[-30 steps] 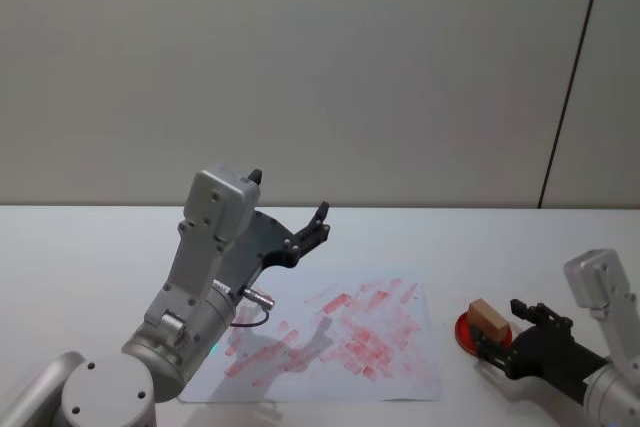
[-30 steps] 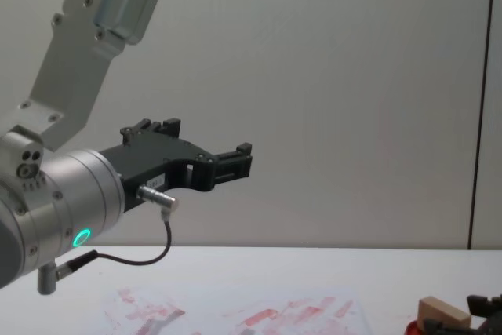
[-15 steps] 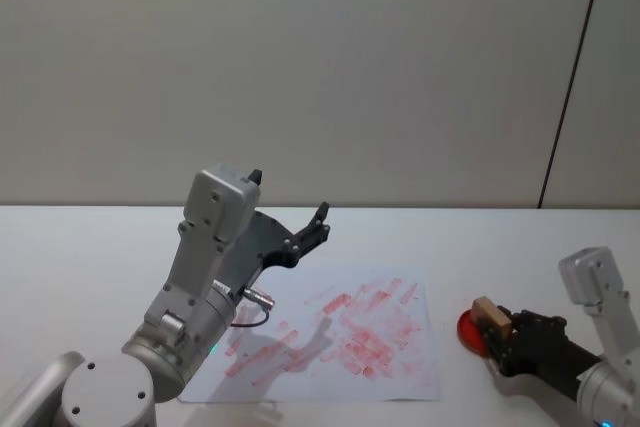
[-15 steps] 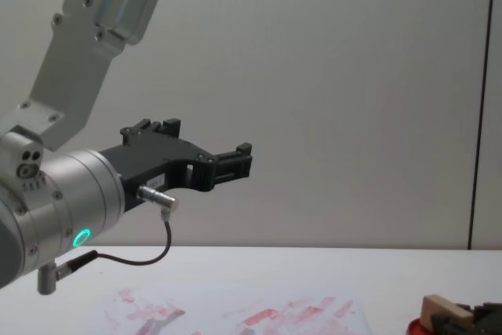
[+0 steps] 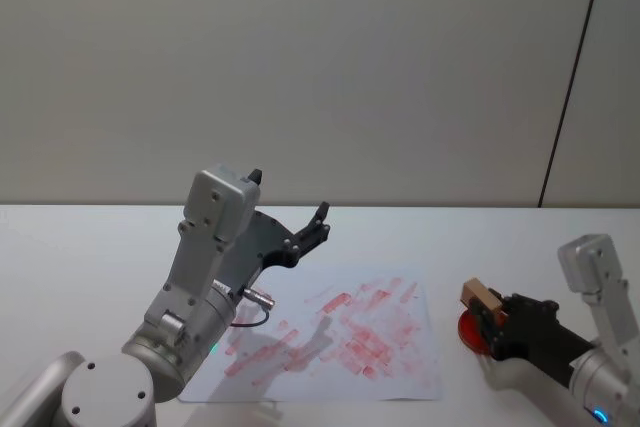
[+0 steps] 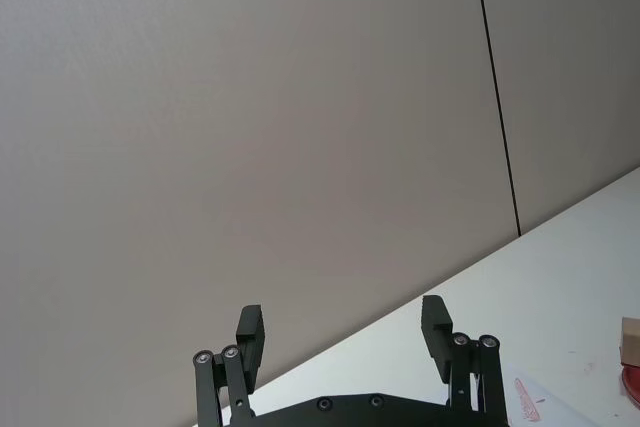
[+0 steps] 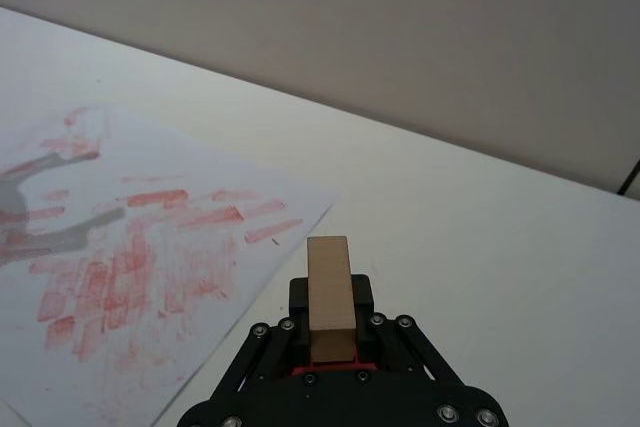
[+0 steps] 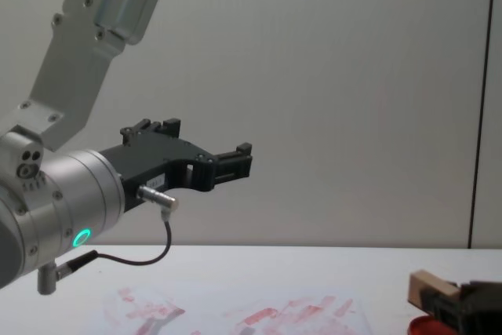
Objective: Use the one hand to pick up the stamp and affix it onto the A4 paper.
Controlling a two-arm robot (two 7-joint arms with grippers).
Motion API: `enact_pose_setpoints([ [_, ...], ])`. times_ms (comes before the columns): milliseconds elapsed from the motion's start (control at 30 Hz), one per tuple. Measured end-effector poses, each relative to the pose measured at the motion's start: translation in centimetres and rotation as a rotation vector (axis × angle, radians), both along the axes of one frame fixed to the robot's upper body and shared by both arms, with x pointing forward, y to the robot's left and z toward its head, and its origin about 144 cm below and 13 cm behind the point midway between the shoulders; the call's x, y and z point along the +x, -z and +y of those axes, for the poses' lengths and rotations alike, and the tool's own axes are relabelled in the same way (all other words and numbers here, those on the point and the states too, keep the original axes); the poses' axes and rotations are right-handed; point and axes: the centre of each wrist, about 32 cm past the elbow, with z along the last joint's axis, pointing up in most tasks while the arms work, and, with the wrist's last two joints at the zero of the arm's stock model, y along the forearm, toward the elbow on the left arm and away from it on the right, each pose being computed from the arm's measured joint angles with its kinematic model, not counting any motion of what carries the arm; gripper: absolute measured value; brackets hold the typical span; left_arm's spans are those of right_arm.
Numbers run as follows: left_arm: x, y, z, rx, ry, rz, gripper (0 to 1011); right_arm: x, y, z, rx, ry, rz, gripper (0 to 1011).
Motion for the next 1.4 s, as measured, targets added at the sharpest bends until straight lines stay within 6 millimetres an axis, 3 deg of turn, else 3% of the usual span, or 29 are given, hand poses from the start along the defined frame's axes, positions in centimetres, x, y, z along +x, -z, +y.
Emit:
enact_pose_setpoints([
  [633, 0.0, 0.0, 0.0, 0.000, 0.000, 0.000, 1002, -0.3, -1.3, 2.9, 0.036, -0.125, -0.070, 217],
  [1400, 0.0, 0.0, 0.0, 0.000, 0.000, 0.000, 1003, -0.9, 1.2, 4.4, -0.020, -0.173, -0.002, 217],
])
